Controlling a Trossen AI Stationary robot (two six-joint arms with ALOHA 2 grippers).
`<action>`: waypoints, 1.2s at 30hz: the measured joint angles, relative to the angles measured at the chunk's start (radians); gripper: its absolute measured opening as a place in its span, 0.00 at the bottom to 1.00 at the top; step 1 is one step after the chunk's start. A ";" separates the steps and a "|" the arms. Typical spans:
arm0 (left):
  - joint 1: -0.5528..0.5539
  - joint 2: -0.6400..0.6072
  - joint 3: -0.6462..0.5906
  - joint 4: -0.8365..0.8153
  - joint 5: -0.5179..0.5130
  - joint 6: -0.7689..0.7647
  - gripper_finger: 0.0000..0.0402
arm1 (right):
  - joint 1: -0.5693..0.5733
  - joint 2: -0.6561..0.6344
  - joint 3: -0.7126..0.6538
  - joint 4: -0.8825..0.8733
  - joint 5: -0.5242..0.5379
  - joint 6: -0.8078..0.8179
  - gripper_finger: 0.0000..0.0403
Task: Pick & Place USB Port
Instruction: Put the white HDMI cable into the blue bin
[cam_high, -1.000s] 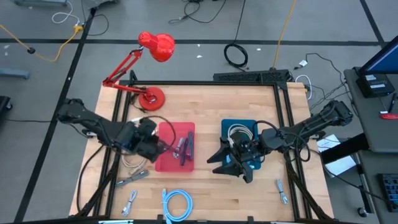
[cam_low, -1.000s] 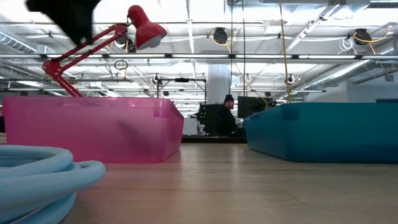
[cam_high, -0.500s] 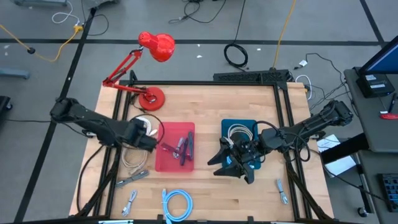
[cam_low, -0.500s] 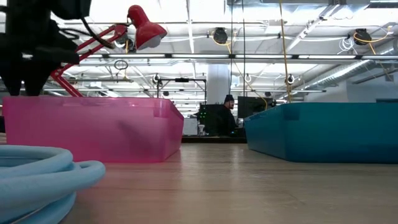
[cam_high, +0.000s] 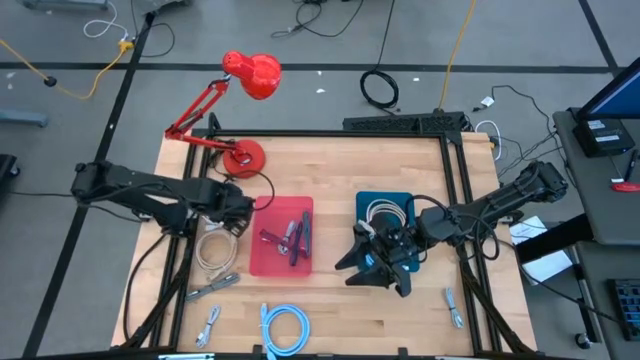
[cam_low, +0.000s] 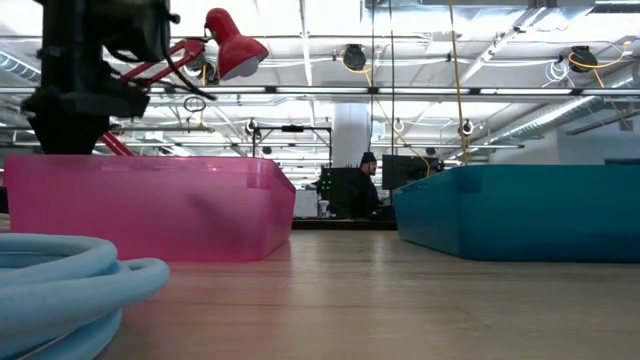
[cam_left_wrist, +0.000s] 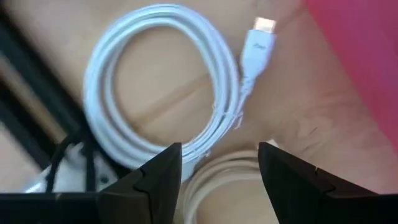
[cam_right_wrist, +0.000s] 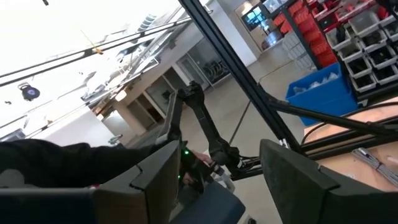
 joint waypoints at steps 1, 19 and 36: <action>0.016 0.000 -0.012 0.021 0.015 0.036 0.54 | 0.000 0.000 0.000 -0.002 0.000 0.001 0.53; 0.168 0.012 -0.275 0.334 0.158 0.170 0.53 | 0.000 0.000 0.000 -0.003 0.037 0.024 0.53; 0.158 0.014 -0.053 0.167 -0.015 0.110 0.08 | -0.001 0.000 0.000 -0.003 0.064 0.028 0.53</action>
